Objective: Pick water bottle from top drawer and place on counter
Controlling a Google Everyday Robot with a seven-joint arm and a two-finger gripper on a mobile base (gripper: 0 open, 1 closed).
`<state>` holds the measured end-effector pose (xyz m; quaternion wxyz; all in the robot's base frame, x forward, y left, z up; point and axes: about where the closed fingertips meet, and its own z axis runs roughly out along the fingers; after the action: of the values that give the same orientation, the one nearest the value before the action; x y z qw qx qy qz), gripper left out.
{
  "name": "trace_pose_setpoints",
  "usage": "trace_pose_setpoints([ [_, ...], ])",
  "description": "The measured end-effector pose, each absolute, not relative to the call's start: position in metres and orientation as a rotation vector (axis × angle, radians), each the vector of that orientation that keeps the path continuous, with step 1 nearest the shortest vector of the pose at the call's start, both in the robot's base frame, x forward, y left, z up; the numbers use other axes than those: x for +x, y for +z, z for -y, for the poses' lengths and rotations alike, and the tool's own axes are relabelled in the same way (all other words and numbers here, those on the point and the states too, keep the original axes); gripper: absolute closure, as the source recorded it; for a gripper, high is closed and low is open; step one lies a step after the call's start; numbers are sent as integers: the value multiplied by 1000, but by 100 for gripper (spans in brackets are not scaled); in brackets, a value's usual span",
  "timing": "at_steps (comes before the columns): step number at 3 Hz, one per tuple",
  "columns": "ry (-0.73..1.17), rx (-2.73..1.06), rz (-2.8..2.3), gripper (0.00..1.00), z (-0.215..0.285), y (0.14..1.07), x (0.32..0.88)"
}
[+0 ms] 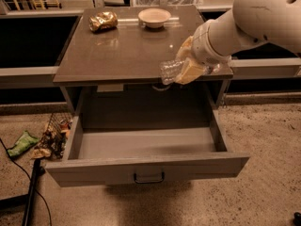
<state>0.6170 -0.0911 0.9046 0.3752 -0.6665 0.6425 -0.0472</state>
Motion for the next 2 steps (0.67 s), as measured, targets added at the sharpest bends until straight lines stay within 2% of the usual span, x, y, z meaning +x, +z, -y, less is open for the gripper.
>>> trace_pose_setpoints([
  [2,-80,-1567,-1647,100,72,938,688],
])
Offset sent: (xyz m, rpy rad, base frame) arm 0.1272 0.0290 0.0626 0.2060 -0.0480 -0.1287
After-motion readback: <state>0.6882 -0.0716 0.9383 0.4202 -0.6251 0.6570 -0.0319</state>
